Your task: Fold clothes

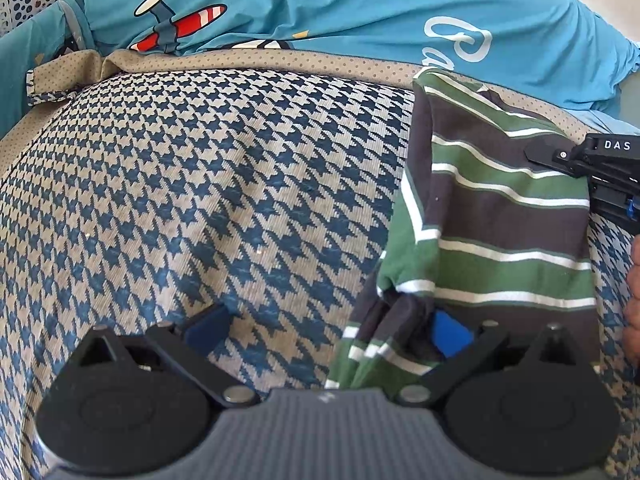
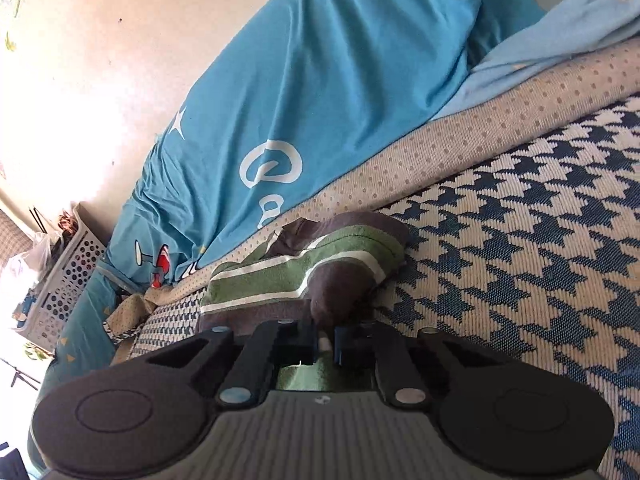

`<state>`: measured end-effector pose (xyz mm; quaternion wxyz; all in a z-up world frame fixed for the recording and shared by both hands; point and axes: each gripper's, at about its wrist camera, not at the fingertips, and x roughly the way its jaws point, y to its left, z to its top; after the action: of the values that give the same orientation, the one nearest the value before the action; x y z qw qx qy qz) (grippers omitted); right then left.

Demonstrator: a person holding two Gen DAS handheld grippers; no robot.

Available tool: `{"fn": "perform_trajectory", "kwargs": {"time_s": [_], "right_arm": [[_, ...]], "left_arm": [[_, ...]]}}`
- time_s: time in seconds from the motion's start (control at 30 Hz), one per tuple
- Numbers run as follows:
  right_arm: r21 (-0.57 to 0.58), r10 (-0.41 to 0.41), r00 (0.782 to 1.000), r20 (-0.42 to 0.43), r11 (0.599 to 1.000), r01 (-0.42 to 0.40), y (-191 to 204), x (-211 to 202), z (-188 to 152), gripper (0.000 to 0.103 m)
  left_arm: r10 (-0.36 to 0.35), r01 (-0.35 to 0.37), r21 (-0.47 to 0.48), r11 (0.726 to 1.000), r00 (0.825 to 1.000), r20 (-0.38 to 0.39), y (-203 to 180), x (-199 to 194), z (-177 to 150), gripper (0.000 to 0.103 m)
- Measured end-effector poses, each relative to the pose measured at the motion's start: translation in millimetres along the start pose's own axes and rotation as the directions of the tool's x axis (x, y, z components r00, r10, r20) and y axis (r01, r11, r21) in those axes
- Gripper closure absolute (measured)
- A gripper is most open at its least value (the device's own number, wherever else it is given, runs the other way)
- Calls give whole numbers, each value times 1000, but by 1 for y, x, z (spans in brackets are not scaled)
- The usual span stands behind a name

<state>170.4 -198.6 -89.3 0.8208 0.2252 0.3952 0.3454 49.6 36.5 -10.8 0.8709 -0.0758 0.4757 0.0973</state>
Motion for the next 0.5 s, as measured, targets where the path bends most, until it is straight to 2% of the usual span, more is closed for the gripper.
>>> {"fn": "perform_trajectory", "kwargs": {"time_s": [0.17,0.3,0.4,0.5], "right_arm": [[-47,-94,994,60,994,97,20,-16,-3,96],[-56,-160,978,131,984,169,26,-36,2,97],[-54,-221,957,186,971,234,24,-54,8,97],[12,-296,929,222,954,300,7,-76,16,97]], "left_arm": [[-25,25,9,1000,1000,-2,-1,-3,-1,0],[-64,65,32,997,998,-5,-6,-8,-4,0],[-84,85,64,994,996,-13,-13,-10,-7,0],[-101,103,99,990,995,-18,-22,-11,-11,0]]}}
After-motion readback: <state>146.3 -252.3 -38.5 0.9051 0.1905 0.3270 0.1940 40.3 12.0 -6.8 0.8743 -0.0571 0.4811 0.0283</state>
